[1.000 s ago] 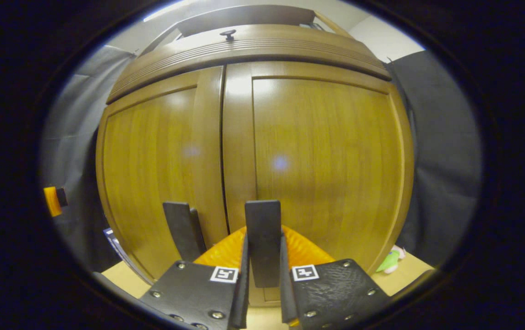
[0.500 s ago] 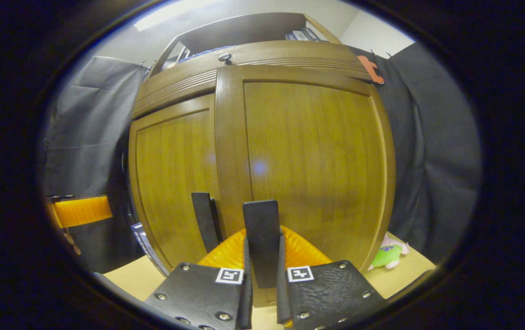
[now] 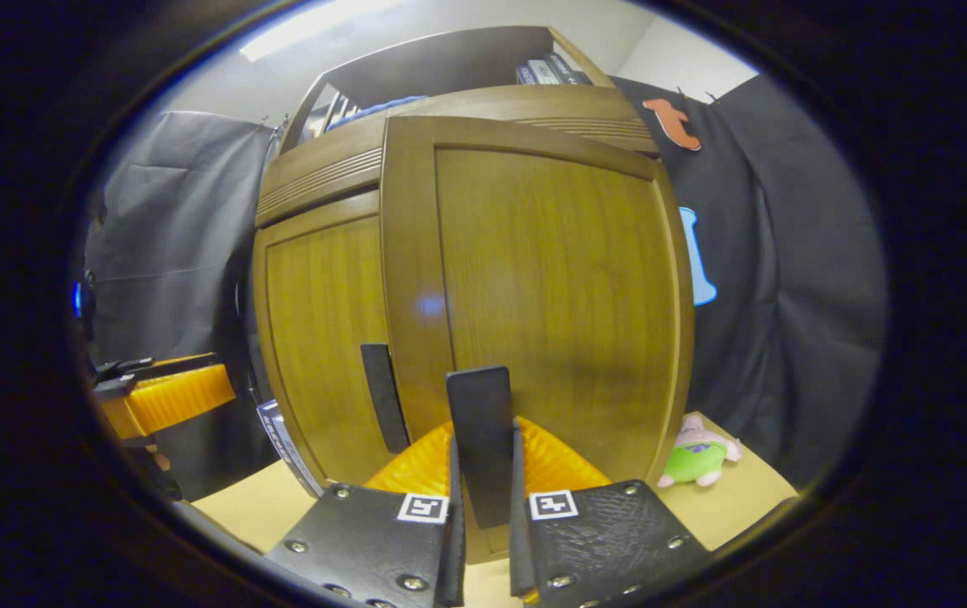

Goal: Open the right door of the double-door shoe cabinet with the right hand, and open the left door with the left hand.

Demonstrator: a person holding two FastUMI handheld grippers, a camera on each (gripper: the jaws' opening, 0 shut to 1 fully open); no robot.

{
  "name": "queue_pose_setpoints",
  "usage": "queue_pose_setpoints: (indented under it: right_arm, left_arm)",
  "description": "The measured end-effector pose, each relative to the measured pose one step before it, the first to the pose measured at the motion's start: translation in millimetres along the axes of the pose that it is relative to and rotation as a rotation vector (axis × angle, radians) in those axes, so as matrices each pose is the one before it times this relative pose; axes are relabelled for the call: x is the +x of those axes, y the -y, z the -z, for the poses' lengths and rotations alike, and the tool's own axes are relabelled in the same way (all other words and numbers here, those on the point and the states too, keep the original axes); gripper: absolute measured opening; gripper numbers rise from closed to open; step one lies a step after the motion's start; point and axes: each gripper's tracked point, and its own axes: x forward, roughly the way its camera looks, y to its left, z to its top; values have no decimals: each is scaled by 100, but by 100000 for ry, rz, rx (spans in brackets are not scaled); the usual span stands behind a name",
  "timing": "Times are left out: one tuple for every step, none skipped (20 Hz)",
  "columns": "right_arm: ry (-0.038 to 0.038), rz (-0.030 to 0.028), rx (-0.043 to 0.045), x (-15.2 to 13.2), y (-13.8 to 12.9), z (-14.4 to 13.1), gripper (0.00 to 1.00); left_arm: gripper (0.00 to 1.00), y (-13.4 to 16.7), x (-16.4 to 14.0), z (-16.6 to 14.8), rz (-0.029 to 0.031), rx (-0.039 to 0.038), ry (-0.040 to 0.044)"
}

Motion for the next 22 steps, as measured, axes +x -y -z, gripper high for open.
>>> queue_pose_setpoints:
  right_arm:
    - [-55,-334,29,-298,108,-12,21]
    - [-18,-213,-615,-303,155,-34,21]
    - [-299,-9,-217,-301,221,31,21]
    - [-261,138,236,-329,181,28,21]
    - [-274,225,-232,-326,181,17,21]
    - [-107,302,-227,-261,202,-34,21]
    - [0,362,-60,-310,175,-36,21]
    - [-183,408,164,-248,185,-84,21]
    - [-288,516,162,-284,184,74,21]
    - [-469,610,-310,-188,177,-17,21]
    - [-522,713,-708,-276,199,11,21]
    - [-350,736,-703,-318,250,-15,21]
    - [-292,622,-113,-322,254,-19,21]
    - [-211,498,98,-303,234,-85,21]
    - [-309,461,339,-256,220,79,21]
    - [161,899,311,-334,346,-56,20]
    - [-53,869,-19,-279,334,49,20]
    - [435,1076,-313,-406,348,-101,20]
    - [115,1209,-377,-323,517,-25,20]
    - [529,1297,331,-486,539,-164,20]
    - [27,1207,266,-380,528,31,20]
    - [398,1398,542,-460,565,-82,20]
  left_arm:
    - [92,192,-39,164,278,208,-367]
    - [92,105,-48,-82,280,-69,130]
    - [93,62,-46,-165,127,-50,252]
    - [92,-81,-33,-45,-300,-167,394]
    - [92,-125,-85,-161,-333,26,377]
    - [92,15,-110,-59,-173,215,344]
    - [92,17,-63,-78,25,212,245]
    - [92,32,-94,-86,112,197,125]
    - [92,-10,-59,-18,111,48,120]
    - [93,-8,-69,-140,42,-44,249]
    - [93,-83,-123,-53,-216,-167,415]
    - [93,40,-169,-216,-76,-391,355]
    - [93,15,-117,-188,363,-541,847]
    - [93,22,-110,-181,370,-228,545]
    - [93,-69,-160,-169,-13,8,650]
    - [95,-150,-166,-200,-417,-33,679]
    - [95,-137,-113,-111,-407,-67,599]
    - [92,-167,-107,-163,-385,-171,455]
    - [92,-72,14,67,-308,-141,88]
    - [95,-99,21,-12,-380,-112,-149]
    - [95,-48,-29,89,-347,94,-153]
    - [92,-98,31,43,-245,152,-233]
